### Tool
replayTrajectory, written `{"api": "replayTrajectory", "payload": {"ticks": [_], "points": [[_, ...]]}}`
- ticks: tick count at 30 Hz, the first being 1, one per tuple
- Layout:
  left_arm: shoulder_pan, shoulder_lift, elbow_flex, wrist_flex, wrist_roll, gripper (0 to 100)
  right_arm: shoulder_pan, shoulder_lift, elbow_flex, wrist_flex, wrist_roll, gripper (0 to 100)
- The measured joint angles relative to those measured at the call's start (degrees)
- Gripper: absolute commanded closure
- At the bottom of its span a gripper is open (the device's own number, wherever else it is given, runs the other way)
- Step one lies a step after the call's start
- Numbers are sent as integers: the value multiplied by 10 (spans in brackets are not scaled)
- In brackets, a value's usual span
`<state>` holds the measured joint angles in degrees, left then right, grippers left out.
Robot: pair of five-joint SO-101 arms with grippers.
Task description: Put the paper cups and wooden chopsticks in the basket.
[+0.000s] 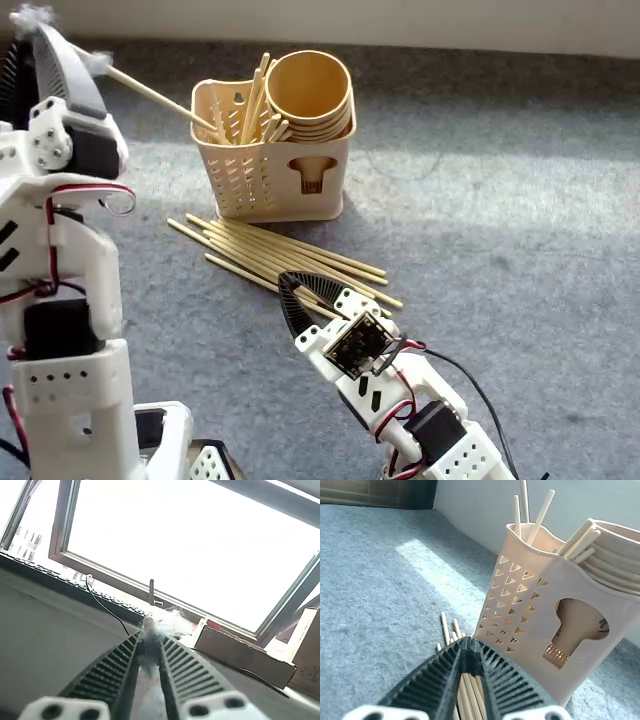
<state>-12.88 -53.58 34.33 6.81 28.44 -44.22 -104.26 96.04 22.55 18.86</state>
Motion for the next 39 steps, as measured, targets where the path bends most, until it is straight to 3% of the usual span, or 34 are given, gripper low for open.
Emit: {"api": "replayTrajectory", "payload": {"ticks": [14,22,29,34,39], "points": [[6,168,-32,-24,1,995,0,0,0,0,0,993],[55,173,-32,-18,-76,993,0,0,0,0,0,993],[88,175,-32,43,-121,989,0,0,0,0,0,993],[98,175,-32,91,-135,870,0,0,0,0,0,993],[98,175,-32,144,-135,861,0,0,0,0,0,993]]}}
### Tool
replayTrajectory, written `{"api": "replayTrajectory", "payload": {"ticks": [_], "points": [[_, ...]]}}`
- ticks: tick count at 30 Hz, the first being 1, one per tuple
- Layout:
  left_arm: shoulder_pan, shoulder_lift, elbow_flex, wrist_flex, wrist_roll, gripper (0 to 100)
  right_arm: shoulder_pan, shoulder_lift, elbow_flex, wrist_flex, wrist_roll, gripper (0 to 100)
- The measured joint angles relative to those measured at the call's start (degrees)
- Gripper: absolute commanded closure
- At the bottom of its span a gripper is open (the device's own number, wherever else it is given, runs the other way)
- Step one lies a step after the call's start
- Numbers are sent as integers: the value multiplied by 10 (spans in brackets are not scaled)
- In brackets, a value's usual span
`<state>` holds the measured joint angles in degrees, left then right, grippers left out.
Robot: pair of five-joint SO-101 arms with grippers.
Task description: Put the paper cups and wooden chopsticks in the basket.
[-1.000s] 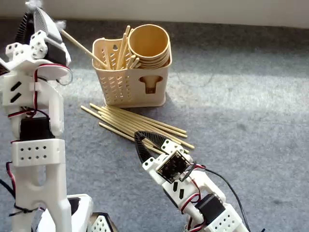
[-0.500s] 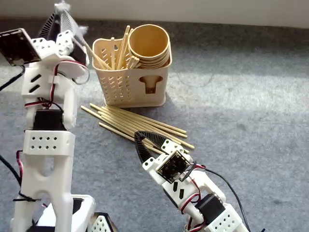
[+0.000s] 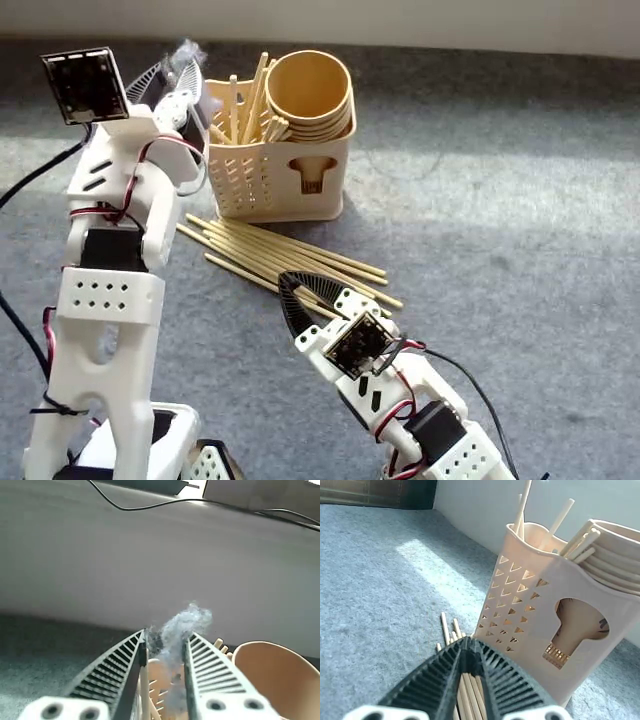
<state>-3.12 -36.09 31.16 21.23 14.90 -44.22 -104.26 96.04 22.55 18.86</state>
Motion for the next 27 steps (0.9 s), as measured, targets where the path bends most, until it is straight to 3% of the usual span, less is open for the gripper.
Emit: {"api": "replayTrajectory", "payload": {"ticks": [8,15,27], "points": [[0,0,-2,8,0,894,0,0,0,0,0,993],[9,0,-54,49,0,994,0,0,0,0,0,993],[33,1,4,55,0,993,0,0,0,0,0,993]]}}
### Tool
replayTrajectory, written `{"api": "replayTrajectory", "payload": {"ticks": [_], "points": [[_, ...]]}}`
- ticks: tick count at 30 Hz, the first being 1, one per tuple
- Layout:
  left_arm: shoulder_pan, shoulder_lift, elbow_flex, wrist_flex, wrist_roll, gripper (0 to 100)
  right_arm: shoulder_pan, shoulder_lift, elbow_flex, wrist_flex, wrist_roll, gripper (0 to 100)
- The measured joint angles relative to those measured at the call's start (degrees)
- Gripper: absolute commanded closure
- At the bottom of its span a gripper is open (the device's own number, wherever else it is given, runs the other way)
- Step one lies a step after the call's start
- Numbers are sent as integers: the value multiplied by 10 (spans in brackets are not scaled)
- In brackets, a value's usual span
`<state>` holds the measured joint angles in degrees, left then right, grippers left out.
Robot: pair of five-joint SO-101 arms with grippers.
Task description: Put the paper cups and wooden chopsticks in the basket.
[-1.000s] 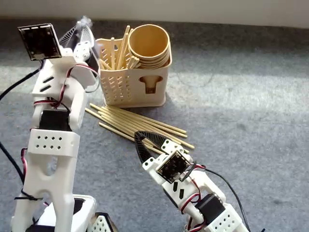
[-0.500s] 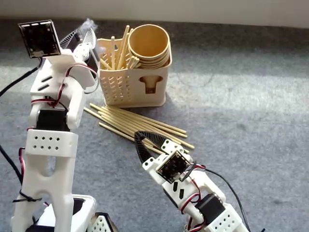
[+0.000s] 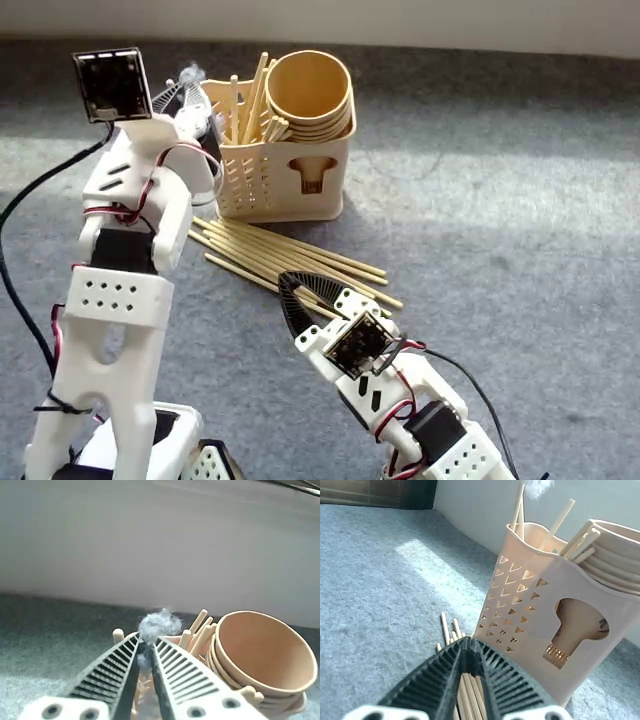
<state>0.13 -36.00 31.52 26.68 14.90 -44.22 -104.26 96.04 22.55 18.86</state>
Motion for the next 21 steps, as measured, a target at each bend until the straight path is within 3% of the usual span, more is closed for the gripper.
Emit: {"api": "replayTrajectory", "payload": {"ticks": [9,21], "points": [[0,0,8,0,1,993,0,0,0,0,0,993],[-4,-62,-52,0,57,993,0,0,0,0,0,993]]}}
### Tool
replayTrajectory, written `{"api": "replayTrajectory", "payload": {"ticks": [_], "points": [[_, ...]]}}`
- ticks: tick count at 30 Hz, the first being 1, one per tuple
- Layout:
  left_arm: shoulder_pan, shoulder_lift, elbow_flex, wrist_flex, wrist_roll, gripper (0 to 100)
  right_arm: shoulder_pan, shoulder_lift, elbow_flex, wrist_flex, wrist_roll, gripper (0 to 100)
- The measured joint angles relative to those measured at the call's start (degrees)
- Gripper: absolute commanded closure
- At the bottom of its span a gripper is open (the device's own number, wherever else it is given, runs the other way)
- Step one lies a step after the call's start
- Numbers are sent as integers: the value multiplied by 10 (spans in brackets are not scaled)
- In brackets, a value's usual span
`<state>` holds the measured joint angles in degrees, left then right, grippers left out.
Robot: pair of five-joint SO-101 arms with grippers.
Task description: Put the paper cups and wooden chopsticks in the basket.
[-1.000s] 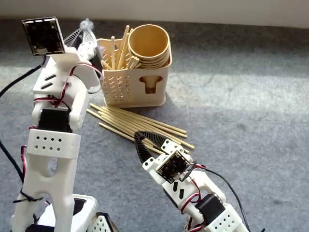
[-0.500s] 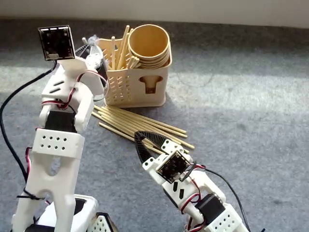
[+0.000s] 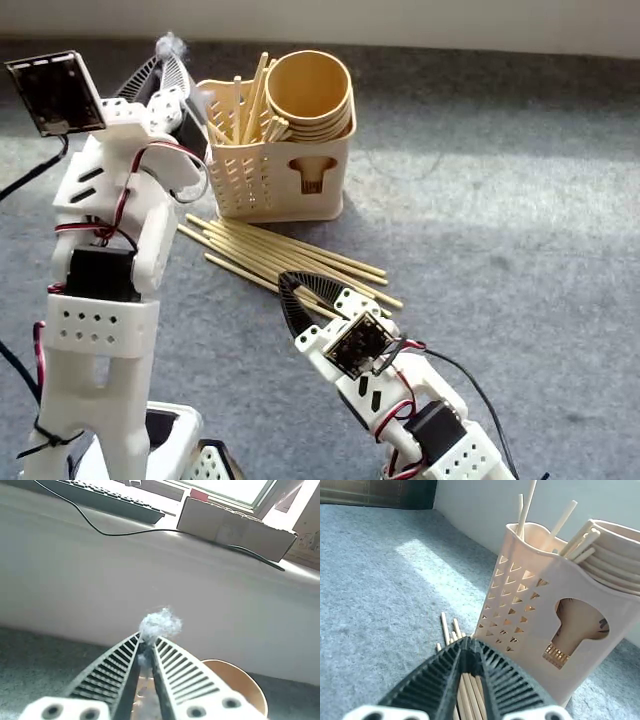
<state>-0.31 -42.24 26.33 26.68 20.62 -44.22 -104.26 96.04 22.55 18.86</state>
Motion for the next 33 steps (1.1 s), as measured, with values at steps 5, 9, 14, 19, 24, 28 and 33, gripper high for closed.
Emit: {"api": "replayTrajectory", "payload": {"ticks": [5,9,14,19,24,28,33], "points": [[-37,1,5,-20,0,993,0,0,0,0,0,993],[-54,34,24,-65,0,993,0,0,0,0,0,993],[-58,86,25,-74,0,993,0,0,0,0,0,993],[-58,93,57,-67,0,993,0,0,0,0,0,993],[-45,100,131,-60,0,993,0,0,0,0,0,993],[-45,100,143,-60,0,993,0,0,0,0,0,993],[-44,89,136,-60,0,993,0,0,0,0,0,993]]}}
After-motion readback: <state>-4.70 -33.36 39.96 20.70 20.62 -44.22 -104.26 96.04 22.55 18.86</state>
